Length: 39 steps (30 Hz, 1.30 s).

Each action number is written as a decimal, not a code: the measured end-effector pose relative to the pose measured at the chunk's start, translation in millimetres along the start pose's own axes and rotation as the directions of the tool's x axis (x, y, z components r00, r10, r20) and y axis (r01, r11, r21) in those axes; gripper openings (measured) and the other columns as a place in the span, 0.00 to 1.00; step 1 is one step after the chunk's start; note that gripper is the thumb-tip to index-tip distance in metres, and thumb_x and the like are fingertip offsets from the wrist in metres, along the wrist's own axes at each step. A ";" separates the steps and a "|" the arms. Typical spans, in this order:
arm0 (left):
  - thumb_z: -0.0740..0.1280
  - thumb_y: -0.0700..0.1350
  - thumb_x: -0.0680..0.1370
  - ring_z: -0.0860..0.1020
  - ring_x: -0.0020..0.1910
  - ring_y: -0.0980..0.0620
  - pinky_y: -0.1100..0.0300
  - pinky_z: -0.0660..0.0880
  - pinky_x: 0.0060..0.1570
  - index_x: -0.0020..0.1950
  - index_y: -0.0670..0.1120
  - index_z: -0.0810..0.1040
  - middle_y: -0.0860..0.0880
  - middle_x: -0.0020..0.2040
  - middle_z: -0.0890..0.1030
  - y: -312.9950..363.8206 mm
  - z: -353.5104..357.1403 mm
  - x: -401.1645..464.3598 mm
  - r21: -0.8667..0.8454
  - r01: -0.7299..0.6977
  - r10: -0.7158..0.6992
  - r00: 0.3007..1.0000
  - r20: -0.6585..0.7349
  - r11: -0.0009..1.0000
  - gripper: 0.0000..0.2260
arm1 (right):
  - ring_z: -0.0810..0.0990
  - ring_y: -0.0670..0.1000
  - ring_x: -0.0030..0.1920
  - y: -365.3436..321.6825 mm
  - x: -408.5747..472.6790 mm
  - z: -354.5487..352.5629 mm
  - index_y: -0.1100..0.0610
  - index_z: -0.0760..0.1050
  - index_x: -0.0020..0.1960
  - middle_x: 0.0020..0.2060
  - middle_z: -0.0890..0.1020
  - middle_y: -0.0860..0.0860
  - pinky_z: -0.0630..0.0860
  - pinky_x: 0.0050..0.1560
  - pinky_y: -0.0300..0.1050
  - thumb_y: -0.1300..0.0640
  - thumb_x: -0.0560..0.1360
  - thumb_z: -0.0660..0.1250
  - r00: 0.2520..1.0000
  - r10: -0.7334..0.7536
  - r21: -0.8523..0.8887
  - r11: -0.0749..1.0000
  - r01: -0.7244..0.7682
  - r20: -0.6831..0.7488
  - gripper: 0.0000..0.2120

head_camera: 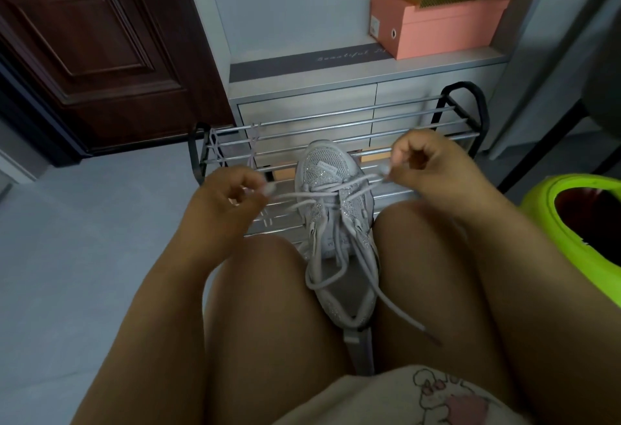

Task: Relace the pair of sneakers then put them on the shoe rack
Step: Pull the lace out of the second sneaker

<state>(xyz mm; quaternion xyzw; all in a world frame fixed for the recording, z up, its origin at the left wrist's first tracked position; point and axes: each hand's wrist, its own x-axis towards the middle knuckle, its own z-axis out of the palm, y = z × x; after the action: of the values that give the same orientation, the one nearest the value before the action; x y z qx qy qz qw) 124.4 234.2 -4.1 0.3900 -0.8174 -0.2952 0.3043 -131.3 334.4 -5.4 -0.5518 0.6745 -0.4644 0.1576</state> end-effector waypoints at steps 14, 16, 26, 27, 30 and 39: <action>0.67 0.50 0.76 0.67 0.48 0.56 0.70 0.59 0.41 0.40 0.51 0.76 0.55 0.43 0.72 -10.3 45.0 10.4 0.176 -0.089 0.061 0.986 0.158 0.980 0.06 | 0.67 0.51 0.56 0.7 0.5 36.3 0.49 0.74 0.42 0.47 0.72 0.49 0.65 0.61 0.53 0.45 0.72 0.68 0.957 0.028 -0.455 0.884 0.112 0.290 0.08; 0.67 0.47 0.77 0.68 0.44 0.57 0.75 0.61 0.40 0.37 0.50 0.73 0.55 0.41 0.71 -8.3 42.0 10.1 0.101 -0.080 0.063 0.985 0.158 0.992 0.09 | 0.68 0.52 0.56 2.4 2.1 34.5 0.47 0.71 0.38 0.46 0.72 0.49 0.66 0.61 0.54 0.47 0.73 0.67 0.951 0.041 -0.437 0.894 0.103 0.308 0.08; 0.62 0.44 0.80 0.70 0.36 0.55 0.62 0.66 0.36 0.41 0.46 0.76 0.49 0.38 0.74 -19.4 -19.3 1.6 -0.228 0.297 -0.320 0.945 -0.072 0.927 0.08 | 0.68 0.53 0.33 21.1 10.9 -21.5 0.70 0.74 0.39 0.31 0.68 0.57 0.61 0.33 0.44 0.51 0.77 0.63 0.987 0.154 -0.190 0.969 -0.160 -0.048 0.21; 0.63 0.42 0.79 0.70 0.36 0.55 0.63 0.66 0.37 0.40 0.46 0.76 0.49 0.37 0.74 -20.9 -19.3 1.5 -0.266 0.316 -0.346 0.935 -0.074 0.911 0.08 | 0.67 0.53 0.31 22.3 11.1 -20.5 0.71 0.73 0.40 0.29 0.67 0.56 0.60 0.30 0.43 0.51 0.77 0.63 0.981 0.181 -0.197 0.961 -0.192 -0.073 0.22; 0.63 0.36 0.76 0.71 0.37 0.52 0.61 0.66 0.37 0.39 0.41 0.76 0.45 0.37 0.76 -21.4 -11.1 1.6 -0.234 0.345 -0.351 0.936 0.017 0.909 0.07 | 0.71 0.54 0.33 21.6 9.2 -8.7 0.65 0.74 0.39 0.31 0.72 0.56 0.64 0.31 0.43 0.48 0.75 0.66 0.978 0.194 -0.273 0.940 -0.206 -0.071 0.19; 0.68 0.46 0.76 0.75 0.36 0.63 0.72 0.69 0.36 0.42 0.47 0.80 0.54 0.38 0.78 1.9 20.3 8.7 0.028 0.021 -0.026 0.986 0.163 0.999 0.05 | 0.68 0.47 0.52 -4.5 -3.9 18.5 0.44 0.76 0.44 0.46 0.74 0.49 0.59 0.54 0.28 0.50 0.67 0.75 0.992 -0.106 -0.250 0.961 0.121 0.075 0.09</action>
<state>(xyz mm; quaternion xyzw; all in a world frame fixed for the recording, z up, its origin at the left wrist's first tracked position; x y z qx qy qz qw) 104.3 233.0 -13.4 0.3781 -0.8387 -0.3190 0.2277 -113.9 329.6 -12.6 -0.6192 0.6905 -0.3655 0.0793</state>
